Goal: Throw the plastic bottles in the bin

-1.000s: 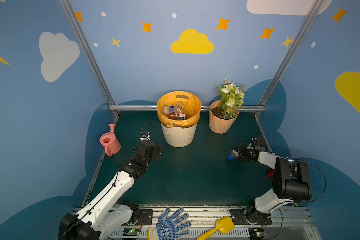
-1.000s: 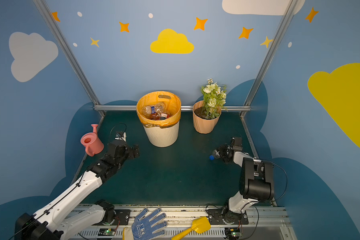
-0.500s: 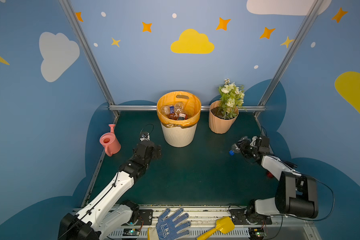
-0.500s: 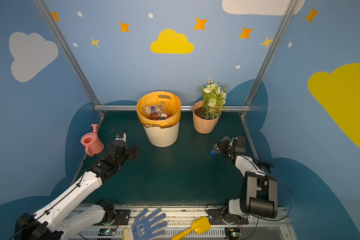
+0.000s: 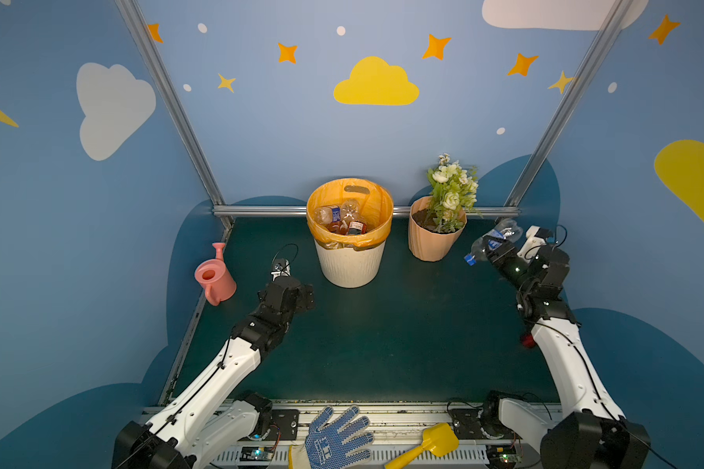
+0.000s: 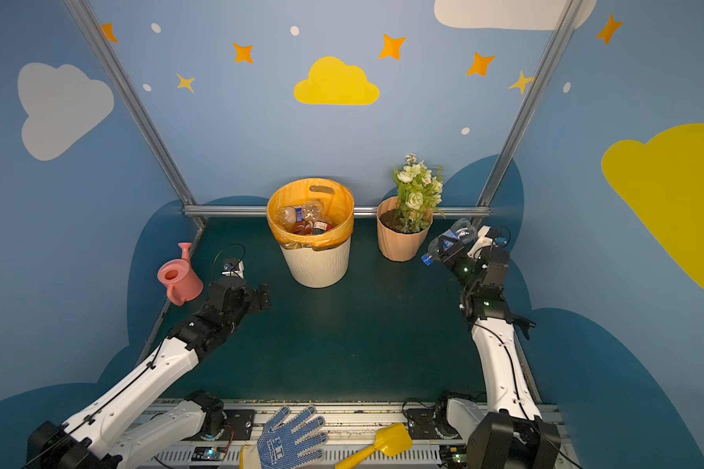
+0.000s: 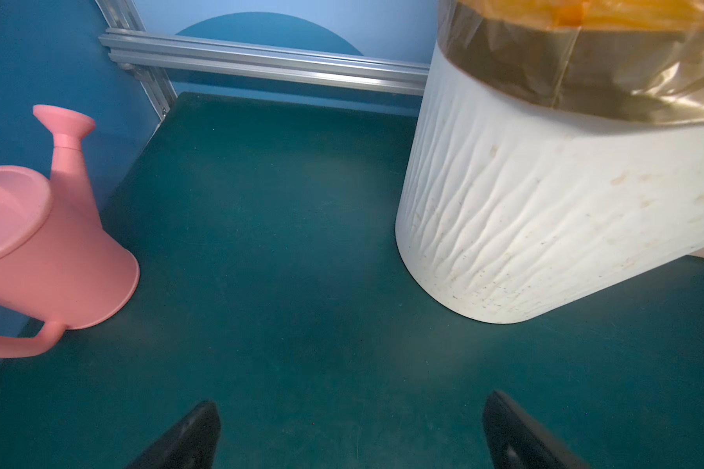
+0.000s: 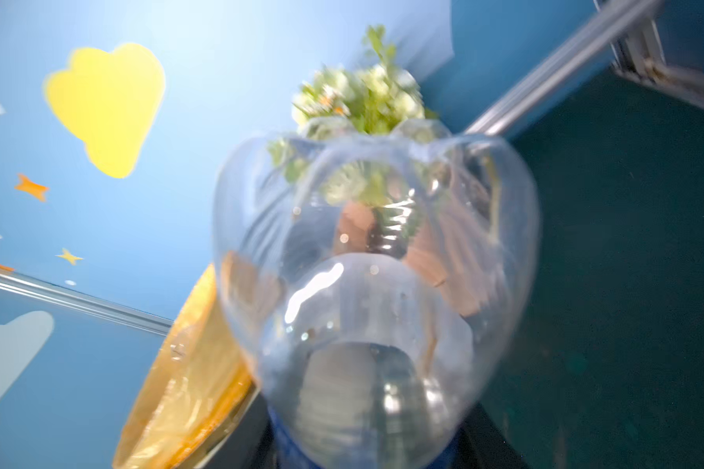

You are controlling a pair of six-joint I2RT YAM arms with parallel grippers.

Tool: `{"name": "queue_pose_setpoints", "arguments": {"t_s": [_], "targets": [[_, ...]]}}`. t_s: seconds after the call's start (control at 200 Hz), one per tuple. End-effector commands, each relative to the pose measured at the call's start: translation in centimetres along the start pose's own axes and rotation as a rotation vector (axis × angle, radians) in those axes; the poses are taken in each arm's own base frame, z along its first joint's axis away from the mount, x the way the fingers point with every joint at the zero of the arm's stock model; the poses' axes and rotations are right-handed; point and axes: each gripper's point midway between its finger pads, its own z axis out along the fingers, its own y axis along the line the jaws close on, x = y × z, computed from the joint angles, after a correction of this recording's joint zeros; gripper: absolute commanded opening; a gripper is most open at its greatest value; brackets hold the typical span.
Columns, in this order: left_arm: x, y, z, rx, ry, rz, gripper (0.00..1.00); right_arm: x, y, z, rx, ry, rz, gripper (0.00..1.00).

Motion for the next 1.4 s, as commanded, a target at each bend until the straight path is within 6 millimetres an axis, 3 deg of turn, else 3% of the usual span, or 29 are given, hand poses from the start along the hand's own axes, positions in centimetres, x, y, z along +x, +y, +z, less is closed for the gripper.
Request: {"name": "queue_pose_setpoints", "arguments": {"t_s": [0.0,0.125,0.29,0.44,0.596,0.661,0.701,0.811,0.886,0.936,1.036,1.176,1.286,1.396], "targets": [[0.0,0.4,-0.2,-0.011,-0.013,-0.021,1.0,-3.5,5.9,-0.7,-0.142,-0.09,-0.087,0.46],[0.1,0.5,-0.3,-0.015,-0.013,-0.021,1.0,-5.2,11.8,-0.6,-0.264,-0.143,-0.174,0.46],[0.2,0.6,-0.3,-0.012,-0.016,-0.025,1.0,-5.1,20.6,-0.6,-0.442,-0.194,-0.345,0.45],[0.4,0.6,-0.2,-0.013,-0.019,-0.023,1.0,-2.2,27.8,-0.3,-0.589,-0.221,-0.513,0.45],[0.4,0.7,-0.1,-0.02,-0.017,-0.016,1.0,2.7,32.0,1.9,-0.647,-0.216,-0.672,0.51],[0.5,0.7,0.0,-0.021,-0.016,-0.014,1.0,4.7,32.6,3.9,-0.639,-0.192,-0.701,0.51],[0.6,0.7,0.1,-0.024,-0.014,-0.016,1.0,6.7,32.1,6.2,-0.616,-0.127,-0.715,0.53],[0.6,0.6,0.2,-0.023,-0.006,-0.017,1.0,11.4,28.8,12.8,-0.476,0.085,-0.737,0.62],[0.5,0.7,0.0,-0.027,0.0,-0.013,1.0,12.4,27.2,14.4,-0.409,0.155,-0.752,0.75],[0.4,1.1,-0.3,-0.042,0.004,-0.014,1.0,11.3,27.4,13.9,-0.394,0.124,-0.763,0.81],[0.4,1.7,-0.7,-0.065,-0.005,-0.011,1.0,7.0,29.3,10.8,-0.401,-0.006,-0.796,0.91],[0.5,1.5,-0.8,-0.041,-0.034,-0.025,1.0,2.5,31.1,5.9,-0.412,-0.121,-0.831,0.92],[0.5,1.1,-0.6,-0.019,-0.04,-0.037,1.0,1.2,29.3,3.9,-0.343,-0.166,-0.856,0.93],[0.3,1.5,-0.6,-0.044,-0.032,-0.044,1.0,1.3,24.1,3.8,-0.211,-0.128,-0.849,0.95]]}}
